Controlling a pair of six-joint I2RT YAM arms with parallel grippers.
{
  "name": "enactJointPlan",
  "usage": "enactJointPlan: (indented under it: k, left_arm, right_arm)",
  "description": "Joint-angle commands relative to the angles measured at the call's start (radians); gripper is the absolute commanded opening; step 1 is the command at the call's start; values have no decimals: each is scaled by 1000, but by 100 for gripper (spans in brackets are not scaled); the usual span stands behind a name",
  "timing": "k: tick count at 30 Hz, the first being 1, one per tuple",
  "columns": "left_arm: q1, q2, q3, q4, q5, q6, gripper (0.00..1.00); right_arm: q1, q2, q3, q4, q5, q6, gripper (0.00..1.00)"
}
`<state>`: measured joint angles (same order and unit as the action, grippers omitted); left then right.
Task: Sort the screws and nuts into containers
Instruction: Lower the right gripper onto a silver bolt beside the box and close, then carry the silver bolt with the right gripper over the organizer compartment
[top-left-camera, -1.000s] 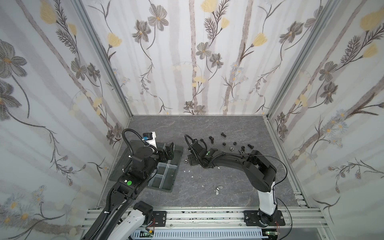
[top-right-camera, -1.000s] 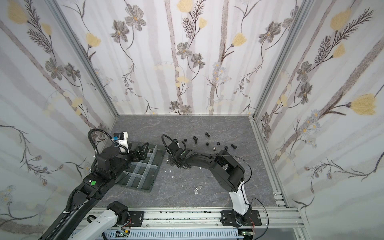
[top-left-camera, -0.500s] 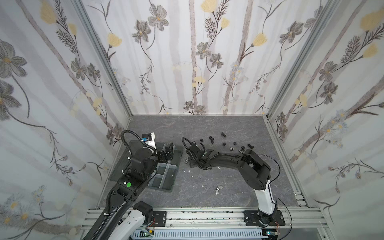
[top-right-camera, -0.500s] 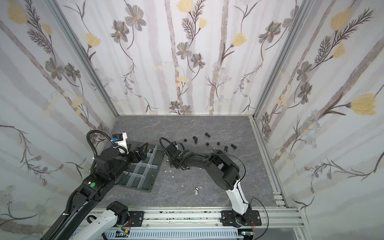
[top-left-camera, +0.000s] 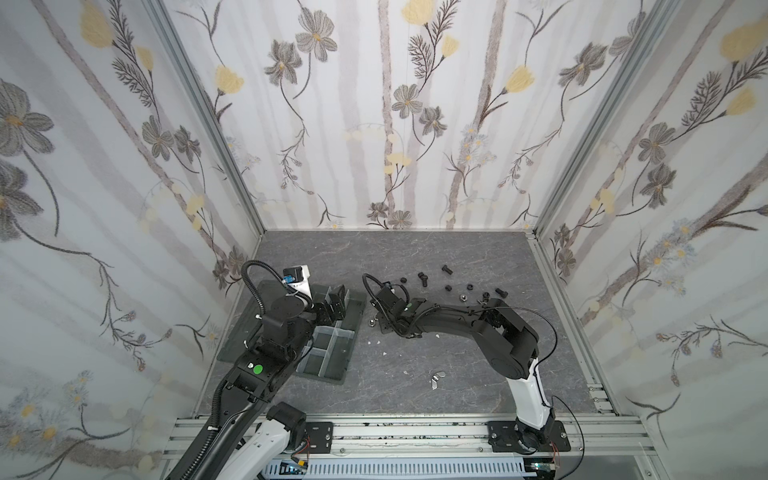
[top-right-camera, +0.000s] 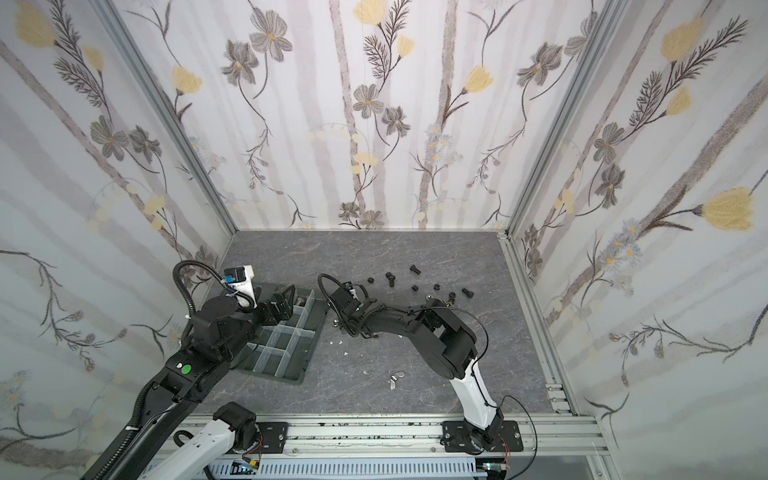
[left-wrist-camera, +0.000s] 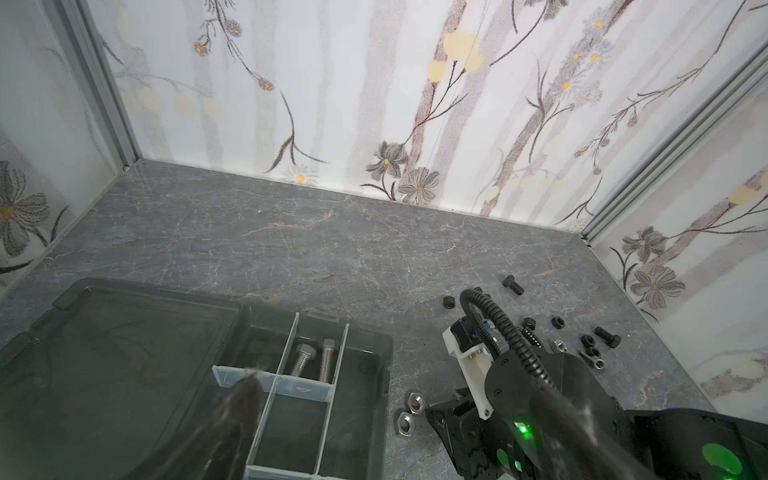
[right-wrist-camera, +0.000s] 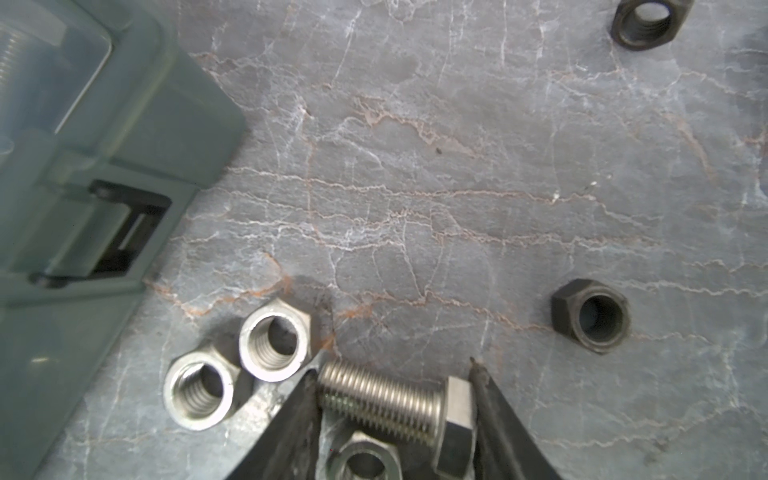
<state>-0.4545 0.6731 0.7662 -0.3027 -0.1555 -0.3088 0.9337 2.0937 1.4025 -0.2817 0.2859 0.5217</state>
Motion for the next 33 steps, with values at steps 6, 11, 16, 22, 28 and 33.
enactJointPlan:
  k: [6,11,16,22,28,33]
  left_arm:
    - [2,0,-6,30,-19,15,100]
    - [4,-1,-8,33,-28,17,100]
    - [6,-15,-14,38,-36,16,100]
    - [13,-31,-21,48,-45,15,100]
    - [28,-51,-32,66,-41,13,100]
    - [41,-64,-36,72,-53,7,100]
  right_arm:
    - [1,-33,7,-6,-4,-6,44]
    - [-1,-76,7,23,-20,-31,44]
    - [-1,-106,18,65,-76,-69,44]
    - [-1,-93,99,60,-118,-117,44]
    - [-1,-32,207,60,-167,-150,44]
    - [1,26,302,58,-214,-164,44]
